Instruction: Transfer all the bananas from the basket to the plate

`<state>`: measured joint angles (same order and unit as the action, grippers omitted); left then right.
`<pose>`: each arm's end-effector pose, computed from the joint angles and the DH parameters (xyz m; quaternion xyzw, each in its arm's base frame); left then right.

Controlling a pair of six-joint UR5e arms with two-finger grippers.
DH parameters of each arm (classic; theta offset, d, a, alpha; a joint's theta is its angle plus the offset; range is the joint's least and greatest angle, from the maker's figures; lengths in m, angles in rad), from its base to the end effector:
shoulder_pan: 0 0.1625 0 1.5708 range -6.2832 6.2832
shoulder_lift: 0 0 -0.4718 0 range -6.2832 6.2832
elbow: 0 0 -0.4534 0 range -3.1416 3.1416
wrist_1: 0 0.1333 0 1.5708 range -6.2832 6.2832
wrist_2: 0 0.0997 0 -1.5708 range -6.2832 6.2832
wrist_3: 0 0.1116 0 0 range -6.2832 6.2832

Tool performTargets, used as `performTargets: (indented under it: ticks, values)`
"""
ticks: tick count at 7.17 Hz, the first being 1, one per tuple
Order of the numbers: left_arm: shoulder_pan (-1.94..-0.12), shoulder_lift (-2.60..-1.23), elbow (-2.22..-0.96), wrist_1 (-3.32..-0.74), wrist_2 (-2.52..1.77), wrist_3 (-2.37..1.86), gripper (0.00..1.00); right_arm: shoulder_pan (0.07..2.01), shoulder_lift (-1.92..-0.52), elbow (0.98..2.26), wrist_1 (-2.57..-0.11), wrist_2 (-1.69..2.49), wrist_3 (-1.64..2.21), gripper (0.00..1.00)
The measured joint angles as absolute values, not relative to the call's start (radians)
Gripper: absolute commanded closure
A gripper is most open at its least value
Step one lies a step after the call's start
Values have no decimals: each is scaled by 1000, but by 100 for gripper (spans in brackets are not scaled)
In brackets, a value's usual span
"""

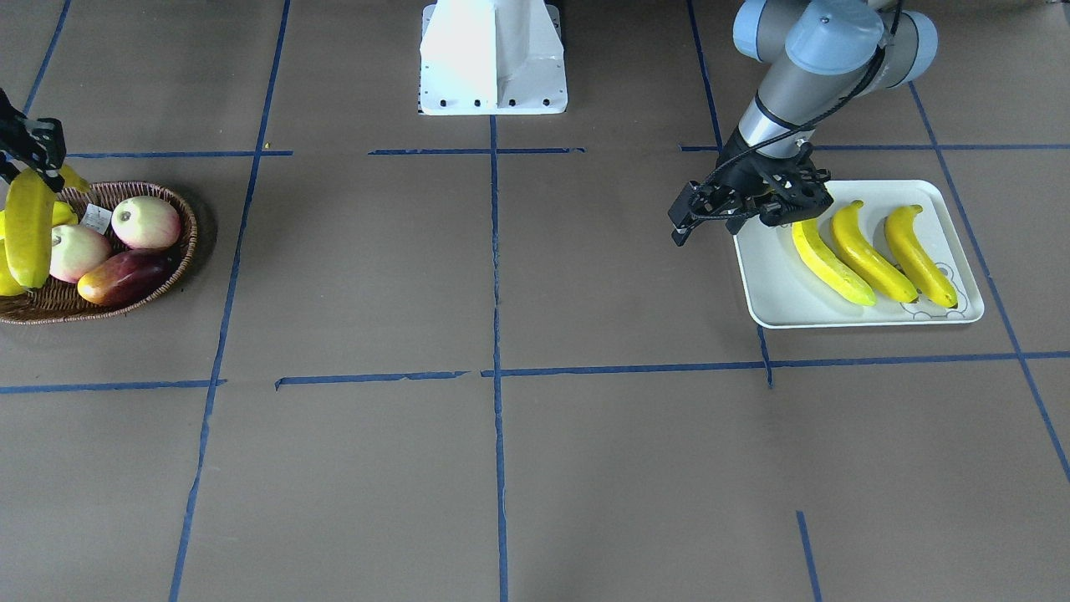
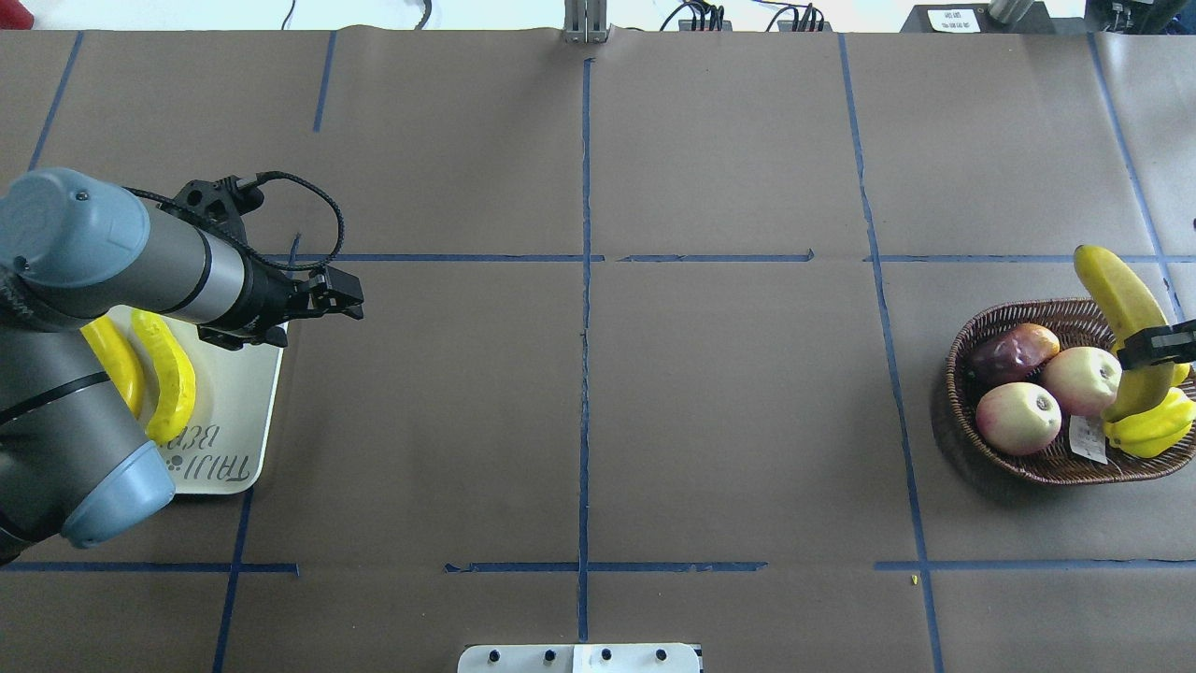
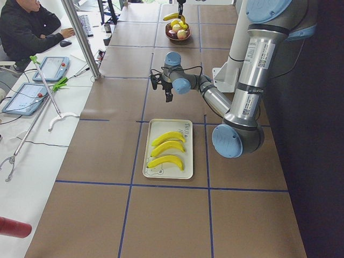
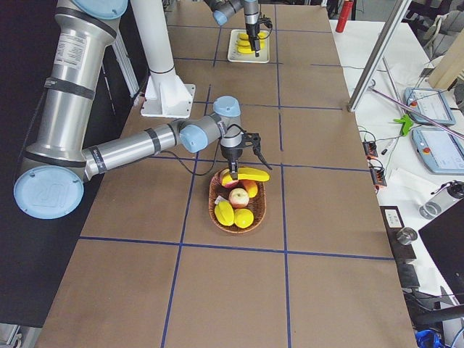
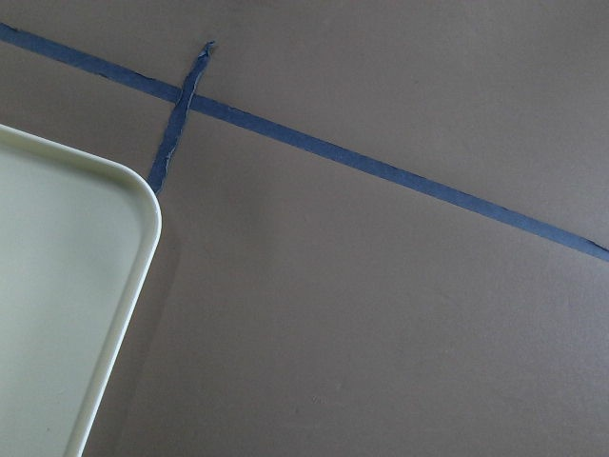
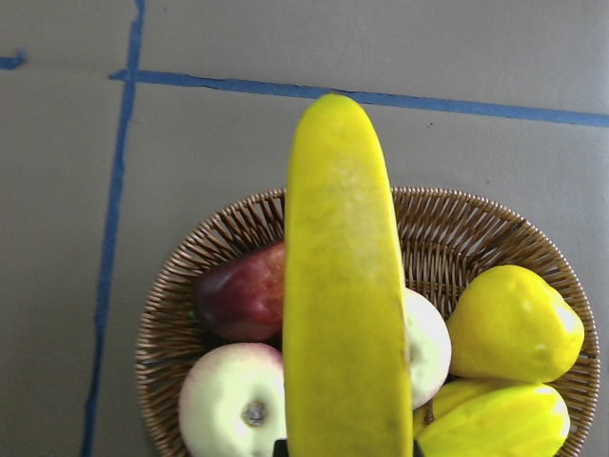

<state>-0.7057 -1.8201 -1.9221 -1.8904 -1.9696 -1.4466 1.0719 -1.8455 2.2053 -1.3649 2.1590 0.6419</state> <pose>0.4232 -0.4788 0.3464 0.0130 0.4699 -0.1675 0.8666 -0.1432 -0.4120 0.4819 0.0745 -0.3785 -0.0150 0.9225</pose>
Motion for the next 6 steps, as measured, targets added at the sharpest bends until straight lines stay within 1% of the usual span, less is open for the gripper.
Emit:
performTargets:
  ticks: [1,2,3,4,6]
  values:
    - [-704,-1830,-1925,-1891,-1971,-1447,0,1131,-1820,2223,-1361,2257,627,100]
    - [-701,-1853,-1926,-1894,-1973,-1460,0,1152,-1763,2222,-1358,2312,638,100]
    - [-689,-1890,-1925,-1901,-1973,-1508,0,1131,-1674,2204,-1354,2329,715,100]
    - [-668,-1927,-1922,-1940,-1972,-1588,0,1053,-1555,2182,-1352,2299,873,100]
    - [-639,-1963,-1904,-2160,-1969,-1785,1,774,-1333,2142,-1330,2047,1190,100]
